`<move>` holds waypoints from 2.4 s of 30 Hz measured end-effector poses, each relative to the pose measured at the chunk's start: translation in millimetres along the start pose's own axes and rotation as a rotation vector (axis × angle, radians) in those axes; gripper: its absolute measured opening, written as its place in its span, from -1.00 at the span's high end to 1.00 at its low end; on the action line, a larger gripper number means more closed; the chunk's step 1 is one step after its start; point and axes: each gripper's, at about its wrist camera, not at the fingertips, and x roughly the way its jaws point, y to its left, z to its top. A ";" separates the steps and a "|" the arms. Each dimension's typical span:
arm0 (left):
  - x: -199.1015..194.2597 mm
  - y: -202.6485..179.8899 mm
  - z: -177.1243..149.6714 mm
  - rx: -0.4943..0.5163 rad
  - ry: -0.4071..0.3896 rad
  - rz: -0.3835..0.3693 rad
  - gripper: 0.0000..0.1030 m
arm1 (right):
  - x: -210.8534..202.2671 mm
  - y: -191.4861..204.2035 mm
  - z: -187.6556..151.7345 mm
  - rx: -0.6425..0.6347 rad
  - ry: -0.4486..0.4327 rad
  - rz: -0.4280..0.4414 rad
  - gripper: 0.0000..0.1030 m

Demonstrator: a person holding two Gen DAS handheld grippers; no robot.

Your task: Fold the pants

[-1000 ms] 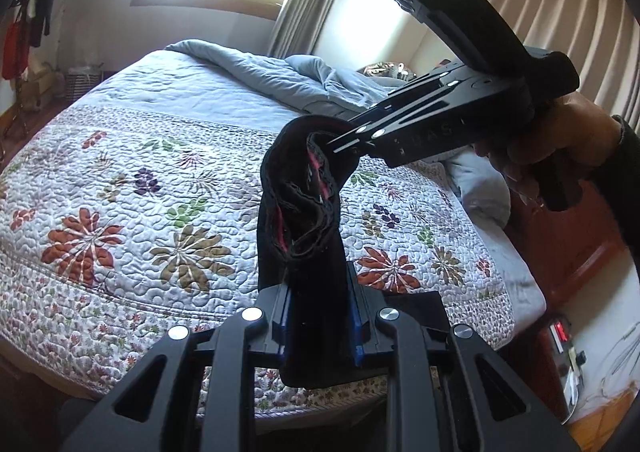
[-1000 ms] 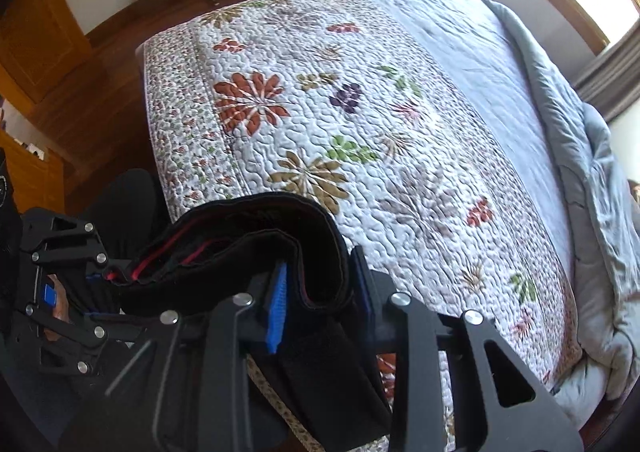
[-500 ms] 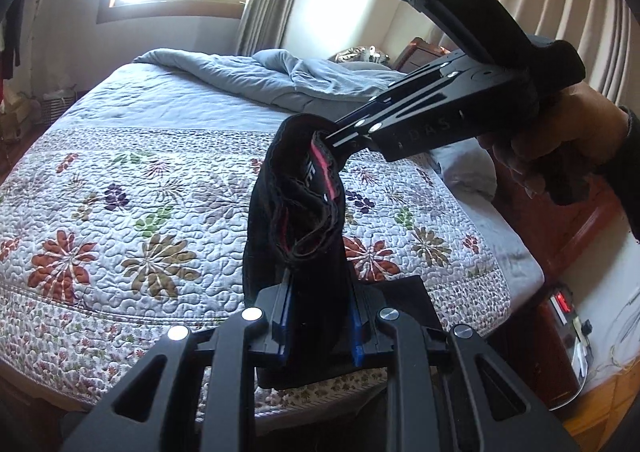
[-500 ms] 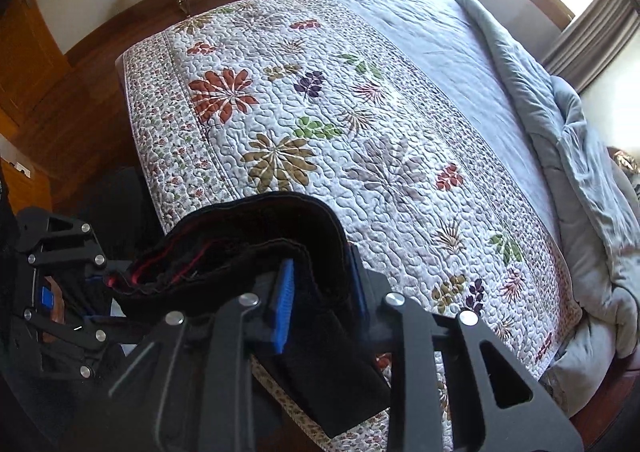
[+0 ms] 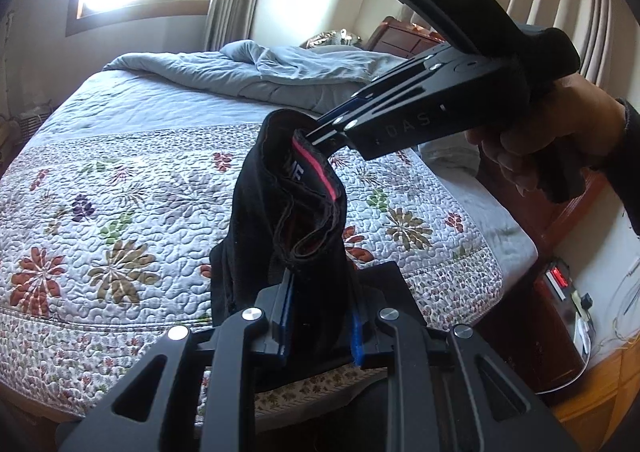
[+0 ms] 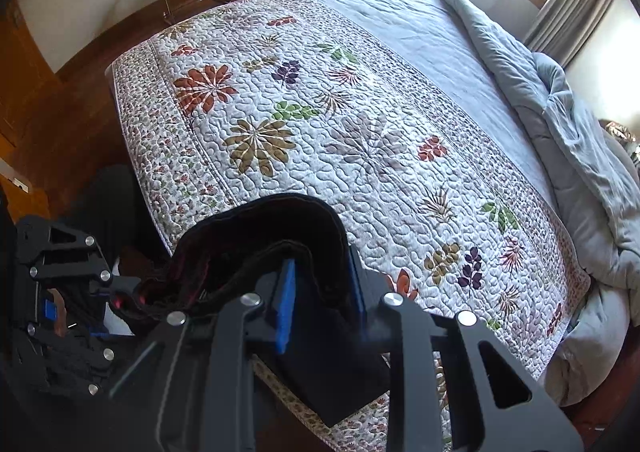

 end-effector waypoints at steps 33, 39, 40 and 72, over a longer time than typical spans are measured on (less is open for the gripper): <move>85.0 -48.3 -5.1 0.082 0.108 -0.094 0.57 | 34.3 -63.5 -81.4 0.101 -0.033 0.005 0.55; 106.0 -57.2 -9.1 0.090 0.141 -0.107 0.57 | 47.7 -77.9 -100.8 0.133 -0.033 0.016 0.55; 109.7 -57.9 -9.4 0.091 0.147 -0.108 0.57 | 49.9 -80.1 -104.2 0.139 -0.033 0.018 0.55; 225.8 -98.8 -58.4 0.134 0.357 -0.100 0.56 | 113.7 -148.5 -200.4 0.382 -0.090 0.148 0.56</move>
